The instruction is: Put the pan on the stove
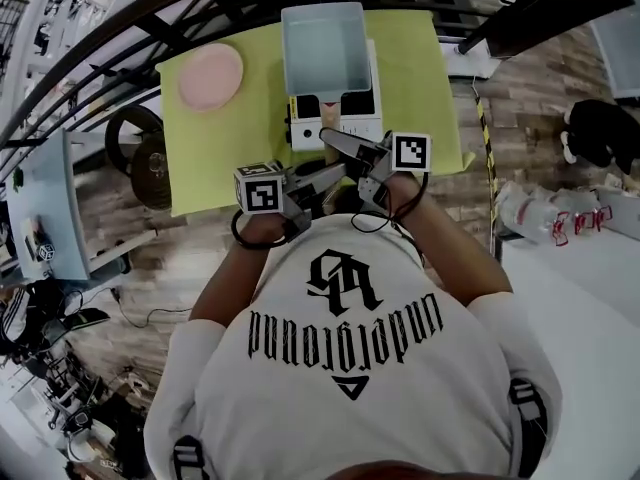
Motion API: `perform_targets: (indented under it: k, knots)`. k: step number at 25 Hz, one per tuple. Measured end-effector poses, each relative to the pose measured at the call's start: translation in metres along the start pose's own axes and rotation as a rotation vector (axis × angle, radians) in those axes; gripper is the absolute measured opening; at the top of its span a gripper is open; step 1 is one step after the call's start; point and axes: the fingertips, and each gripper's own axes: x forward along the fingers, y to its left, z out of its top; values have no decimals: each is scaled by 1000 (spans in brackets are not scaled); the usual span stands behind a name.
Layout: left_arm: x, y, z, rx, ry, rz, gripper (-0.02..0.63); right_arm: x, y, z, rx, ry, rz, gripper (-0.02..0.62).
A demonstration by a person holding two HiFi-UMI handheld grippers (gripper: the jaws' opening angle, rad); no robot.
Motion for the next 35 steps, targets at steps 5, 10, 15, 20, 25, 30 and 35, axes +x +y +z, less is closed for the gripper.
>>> perform_targets:
  k: [5, 10, 15, 20, 25, 30, 35]
  knots:
    - [1, 19, -9, -12, -5, 9, 153, 0, -18, -4, 12, 21, -5, 127]
    - [5, 44, -19, -32, 16, 12, 153, -3, -45, -6, 22, 22, -21, 127]
    - [16, 71, -23, -54, 33, 12, 153, -8, -76, 1, 52, 9, -32, 127]
    - [19, 98, -33, -65, 59, 12, 153, -10, -106, 1, 43, 8, -61, 127]
    - [20, 120, -40, -77, 76, 15, 153, -8, -130, 0, 48, 2, -63, 127]
    - [27, 141, -45, -76, 90, 13, 153, -12, -152, 4, 54, 0, -62, 127]
    - [26, 160, -54, -89, 109, 24, 153, -10, -172, -1, 57, 14, -75, 127]
